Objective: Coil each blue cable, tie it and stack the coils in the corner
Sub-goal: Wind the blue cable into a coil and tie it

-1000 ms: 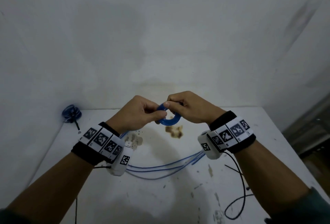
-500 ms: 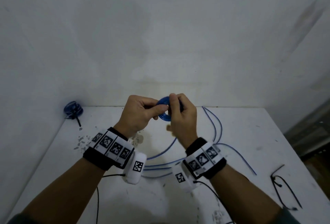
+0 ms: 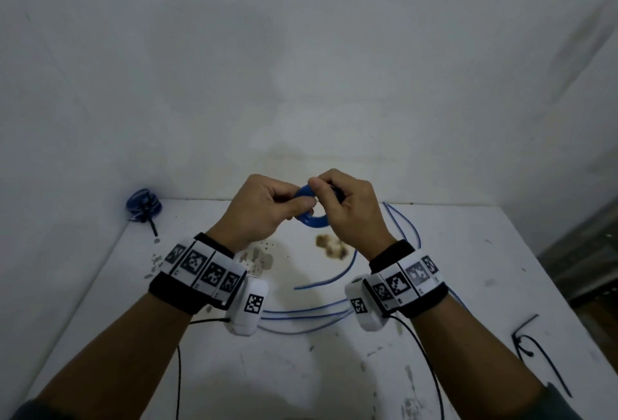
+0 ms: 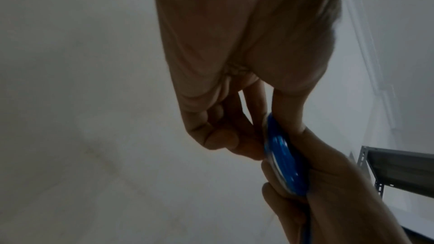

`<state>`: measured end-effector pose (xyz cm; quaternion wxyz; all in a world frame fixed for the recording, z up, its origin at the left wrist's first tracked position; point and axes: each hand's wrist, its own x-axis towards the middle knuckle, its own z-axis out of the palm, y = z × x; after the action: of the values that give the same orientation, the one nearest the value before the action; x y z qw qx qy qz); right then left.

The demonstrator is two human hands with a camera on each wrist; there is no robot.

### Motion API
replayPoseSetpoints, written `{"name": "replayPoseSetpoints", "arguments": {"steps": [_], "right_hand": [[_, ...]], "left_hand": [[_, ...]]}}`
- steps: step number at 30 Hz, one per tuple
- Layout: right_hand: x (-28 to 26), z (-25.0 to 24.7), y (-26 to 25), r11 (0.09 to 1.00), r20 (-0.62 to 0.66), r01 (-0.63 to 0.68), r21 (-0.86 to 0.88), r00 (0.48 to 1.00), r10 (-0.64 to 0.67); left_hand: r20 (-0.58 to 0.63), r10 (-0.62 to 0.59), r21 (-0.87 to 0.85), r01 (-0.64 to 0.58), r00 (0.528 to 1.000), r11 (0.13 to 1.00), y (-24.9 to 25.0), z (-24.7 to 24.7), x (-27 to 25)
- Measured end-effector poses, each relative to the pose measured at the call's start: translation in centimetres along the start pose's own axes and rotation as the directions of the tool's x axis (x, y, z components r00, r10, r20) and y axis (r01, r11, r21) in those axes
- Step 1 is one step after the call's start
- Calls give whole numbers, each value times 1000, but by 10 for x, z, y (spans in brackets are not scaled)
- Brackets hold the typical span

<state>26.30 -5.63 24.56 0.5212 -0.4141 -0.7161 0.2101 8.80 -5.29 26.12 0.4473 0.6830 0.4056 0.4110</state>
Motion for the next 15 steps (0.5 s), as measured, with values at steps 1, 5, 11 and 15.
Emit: {"name": "replayPoseSetpoints", "arguments": {"steps": [1,5,11,15], "right_hand": [[0,1,-3,998,-50,-27,49,998,30],[-8,23,-14,957,-326,-149,250,917,228],[-4,19,-8,979,-273,-141,150,945,178],[9,5,-7,987,-57,-93,-128,995,86]], "left_hand": [[-56,25,-26,-26,998,999,-1,4,0],[-229,44,-146,-79,972,986,-6,28,1],[-122,-69,-185,46,990,982,-12,25,-3],[34,-77,29,76,996,997,0,2,8]]}}
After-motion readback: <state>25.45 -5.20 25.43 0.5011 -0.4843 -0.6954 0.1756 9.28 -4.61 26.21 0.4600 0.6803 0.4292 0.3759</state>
